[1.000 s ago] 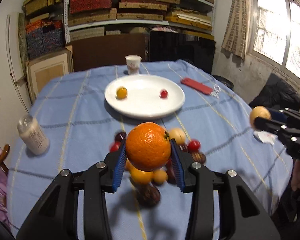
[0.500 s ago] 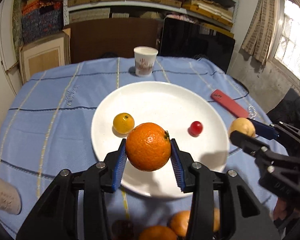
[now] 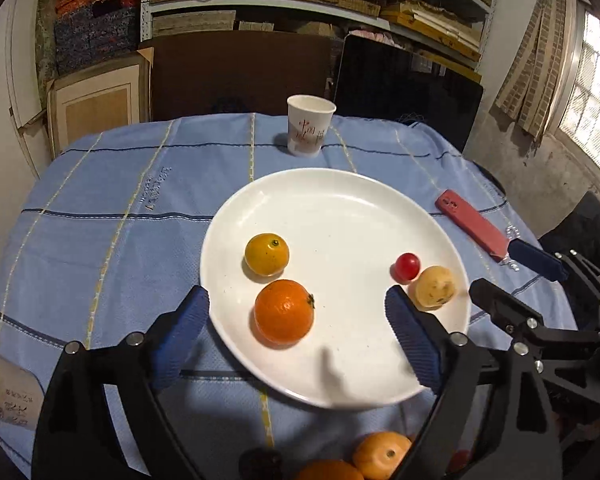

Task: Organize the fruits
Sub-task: 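Release the orange on the plate and return the left tool to the pile, then grasp a brown mangosteen with the left tool while the right tool grasps another mangosteen, then release both mangosteens onto the plate with the left and right tools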

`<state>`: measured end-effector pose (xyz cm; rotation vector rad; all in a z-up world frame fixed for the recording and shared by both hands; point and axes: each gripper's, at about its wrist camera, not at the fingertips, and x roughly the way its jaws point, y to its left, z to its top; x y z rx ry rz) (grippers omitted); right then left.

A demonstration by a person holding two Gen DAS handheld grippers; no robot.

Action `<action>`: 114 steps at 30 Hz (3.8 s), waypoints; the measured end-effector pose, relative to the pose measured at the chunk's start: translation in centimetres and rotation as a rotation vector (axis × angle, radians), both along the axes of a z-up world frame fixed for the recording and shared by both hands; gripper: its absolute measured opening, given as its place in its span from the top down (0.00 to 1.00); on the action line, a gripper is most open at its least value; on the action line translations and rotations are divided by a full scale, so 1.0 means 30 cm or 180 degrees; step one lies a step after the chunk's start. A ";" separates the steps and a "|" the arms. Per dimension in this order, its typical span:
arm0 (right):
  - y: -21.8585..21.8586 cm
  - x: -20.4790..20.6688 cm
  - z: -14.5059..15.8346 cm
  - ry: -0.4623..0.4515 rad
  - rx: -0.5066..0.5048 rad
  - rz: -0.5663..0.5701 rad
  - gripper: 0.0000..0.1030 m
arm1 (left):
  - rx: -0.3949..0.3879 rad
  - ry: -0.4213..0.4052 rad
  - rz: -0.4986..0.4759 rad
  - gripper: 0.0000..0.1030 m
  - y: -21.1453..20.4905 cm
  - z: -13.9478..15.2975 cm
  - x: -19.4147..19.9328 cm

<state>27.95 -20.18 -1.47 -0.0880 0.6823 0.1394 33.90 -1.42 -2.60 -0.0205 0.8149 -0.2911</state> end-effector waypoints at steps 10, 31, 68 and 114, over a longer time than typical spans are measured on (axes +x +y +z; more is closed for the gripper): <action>0.044 -0.495 -0.100 0.0389 -0.0241 0.0379 0.31 | 0.0341 -0.0194 -0.0346 0.04 0.131 0.027 -0.643; 0.177 -0.495 -0.265 0.0762 -0.0204 0.0462 0.59 | 0.0353 0.0156 -0.0341 0.04 0.168 -0.144 -0.825; 0.003 -0.749 -0.119 0.0402 0.0347 0.0267 0.59 | 0.0460 0.0072 -0.0455 0.60 0.042 -0.154 -0.820; -0.006 -0.406 -0.055 0.0048 -0.0045 0.0337 0.32 | 0.0105 -0.0196 -0.0323 0.06 0.099 0.059 -0.447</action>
